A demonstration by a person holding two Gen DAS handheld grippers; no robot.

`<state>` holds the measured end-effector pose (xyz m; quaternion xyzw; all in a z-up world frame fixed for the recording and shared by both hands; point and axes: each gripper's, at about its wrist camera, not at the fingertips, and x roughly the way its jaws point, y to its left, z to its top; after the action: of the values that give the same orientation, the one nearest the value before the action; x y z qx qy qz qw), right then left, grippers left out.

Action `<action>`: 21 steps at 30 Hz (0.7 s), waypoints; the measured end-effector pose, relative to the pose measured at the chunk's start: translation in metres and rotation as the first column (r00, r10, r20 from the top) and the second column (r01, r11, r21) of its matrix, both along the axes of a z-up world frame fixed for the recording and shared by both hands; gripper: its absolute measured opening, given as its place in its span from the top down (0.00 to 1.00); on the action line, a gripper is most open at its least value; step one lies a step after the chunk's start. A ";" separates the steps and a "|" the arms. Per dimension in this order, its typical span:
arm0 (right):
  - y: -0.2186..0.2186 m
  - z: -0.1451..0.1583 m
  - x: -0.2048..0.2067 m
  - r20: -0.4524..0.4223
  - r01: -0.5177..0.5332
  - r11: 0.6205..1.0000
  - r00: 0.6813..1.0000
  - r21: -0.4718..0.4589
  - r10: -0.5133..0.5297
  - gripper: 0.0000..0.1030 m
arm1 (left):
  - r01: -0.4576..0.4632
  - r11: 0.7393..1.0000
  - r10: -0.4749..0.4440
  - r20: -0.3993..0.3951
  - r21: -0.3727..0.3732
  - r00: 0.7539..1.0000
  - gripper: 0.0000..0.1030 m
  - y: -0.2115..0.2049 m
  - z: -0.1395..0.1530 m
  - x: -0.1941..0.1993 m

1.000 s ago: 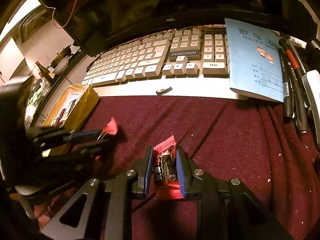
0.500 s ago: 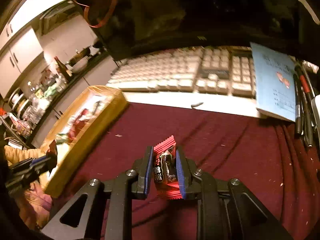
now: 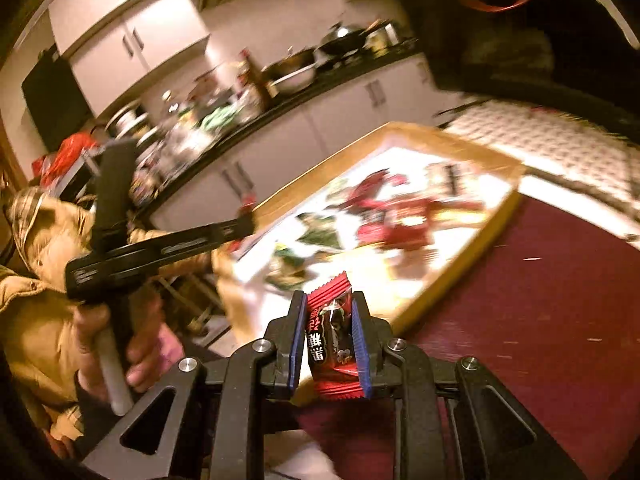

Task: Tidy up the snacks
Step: 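Carry both red candies over the white tray and release them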

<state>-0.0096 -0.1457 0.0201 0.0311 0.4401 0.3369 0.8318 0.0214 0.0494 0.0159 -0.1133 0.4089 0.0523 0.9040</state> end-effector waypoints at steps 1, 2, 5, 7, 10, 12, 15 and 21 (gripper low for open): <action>0.012 -0.004 0.002 -0.002 -0.016 1.000 1.000 -0.010 0.016 0.79 | 0.012 1.000 -0.012 -0.003 -0.011 1.000 0.80 0.001 -0.005 0.002; 0.019 -0.008 0.004 -0.004 -0.022 1.000 1.000 -0.021 0.022 0.79 | 0.017 1.000 -0.017 -0.006 -0.017 1.000 0.80 0.002 -0.009 0.004; 0.035 -0.025 0.013 -0.024 -0.018 0.996 1.000 -0.088 0.016 0.79 | 0.012 1.000 -0.012 -0.041 -0.007 0.999 0.80 0.004 -0.024 0.012; 0.040 -0.034 0.014 -0.040 -0.012 0.992 0.999 -0.126 0.007 0.79 | 0.015 1.000 -0.016 -0.060 -0.003 0.998 0.80 0.003 -0.031 0.014; 0.053 -0.044 0.007 -0.005 -0.007 0.978 1.000 -0.209 0.006 0.79 | 0.017 0.999 -0.015 -0.063 0.027 0.998 0.79 0.001 -0.031 0.012; 0.059 -0.046 0.004 0.034 0.010 0.963 0.999 -0.270 0.000 0.78 | 0.022 1.000 -0.020 -0.062 0.021 0.998 0.79 0.001 -0.032 0.012; 0.062 -0.046 0.001 0.062 0.024 0.956 0.998 -0.293 -0.006 0.75 | 0.029 0.998 -0.026 -0.068 0.050 0.997 0.77 -0.001 -0.032 0.013; 0.042 -0.021 -0.014 0.079 0.059 0.983 0.996 -0.175 -0.046 0.54 | -0.006 0.999 0.008 -0.044 0.049 0.999 0.66 -0.005 -0.020 0.002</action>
<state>-0.0234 -0.1038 -0.0014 -0.0440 0.4361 0.2750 0.8557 0.0232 0.0447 -0.0045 -0.0913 0.4271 0.0681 0.8970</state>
